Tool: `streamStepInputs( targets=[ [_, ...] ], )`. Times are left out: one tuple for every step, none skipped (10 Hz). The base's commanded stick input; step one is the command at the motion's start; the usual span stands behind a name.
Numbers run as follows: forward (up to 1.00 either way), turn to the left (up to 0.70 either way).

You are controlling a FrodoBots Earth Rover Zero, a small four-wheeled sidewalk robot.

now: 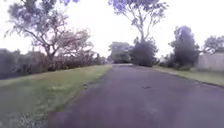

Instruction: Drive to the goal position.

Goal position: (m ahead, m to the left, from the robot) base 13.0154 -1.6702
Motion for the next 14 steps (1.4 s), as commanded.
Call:
streamStepInputs(
  targets=[
    [0.85, -0.34],
    [0.85, -0.34],
    [0.85, -0.34],
    [0.85, -0.34],
    [0.85, -0.34],
    [0.44, -0.32],
    [0.00, -0.27],
    [0.00, -0.08],
    [0.00, 0.00],
    [0.00, 0.00],
    [0.00, 0.00],
    [0.00, 0.00],
    [0.00, 0.00],
    [0.00, 0.00]
  ],
)
